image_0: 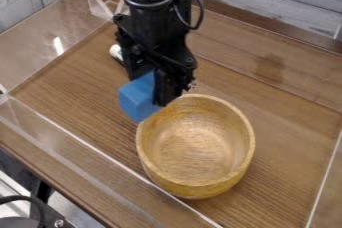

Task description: Put the blue block in the brown bowl

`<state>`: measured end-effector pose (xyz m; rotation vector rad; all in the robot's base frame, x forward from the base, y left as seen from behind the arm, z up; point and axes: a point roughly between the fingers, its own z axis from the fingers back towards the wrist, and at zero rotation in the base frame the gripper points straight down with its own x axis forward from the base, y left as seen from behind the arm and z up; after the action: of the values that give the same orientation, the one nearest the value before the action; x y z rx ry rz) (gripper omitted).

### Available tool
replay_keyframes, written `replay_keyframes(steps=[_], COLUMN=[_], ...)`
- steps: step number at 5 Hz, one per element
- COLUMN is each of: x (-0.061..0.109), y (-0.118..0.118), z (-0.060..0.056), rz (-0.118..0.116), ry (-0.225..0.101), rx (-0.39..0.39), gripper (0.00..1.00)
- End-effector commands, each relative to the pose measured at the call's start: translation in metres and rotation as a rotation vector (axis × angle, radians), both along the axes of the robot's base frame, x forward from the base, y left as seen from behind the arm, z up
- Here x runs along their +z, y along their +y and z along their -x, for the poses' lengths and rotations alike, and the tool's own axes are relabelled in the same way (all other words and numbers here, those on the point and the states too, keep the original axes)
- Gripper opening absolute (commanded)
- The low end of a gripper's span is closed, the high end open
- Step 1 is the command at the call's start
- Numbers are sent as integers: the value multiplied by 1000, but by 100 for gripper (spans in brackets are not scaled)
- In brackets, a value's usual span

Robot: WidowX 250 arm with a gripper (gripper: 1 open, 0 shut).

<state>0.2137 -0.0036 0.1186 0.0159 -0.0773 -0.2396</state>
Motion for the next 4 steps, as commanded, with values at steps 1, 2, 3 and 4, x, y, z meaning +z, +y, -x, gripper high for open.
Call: replay_keyframes(steps=[1,2,3,4], x=[18,19,18,18], y=[-3,-6,-8,-10], z=[-9,-9,-8,-8], rz=[3,6,10,13], ry=[-73,-73,-72,-72], rx=[13,22,28,34], gripper=[0,0,0,0])
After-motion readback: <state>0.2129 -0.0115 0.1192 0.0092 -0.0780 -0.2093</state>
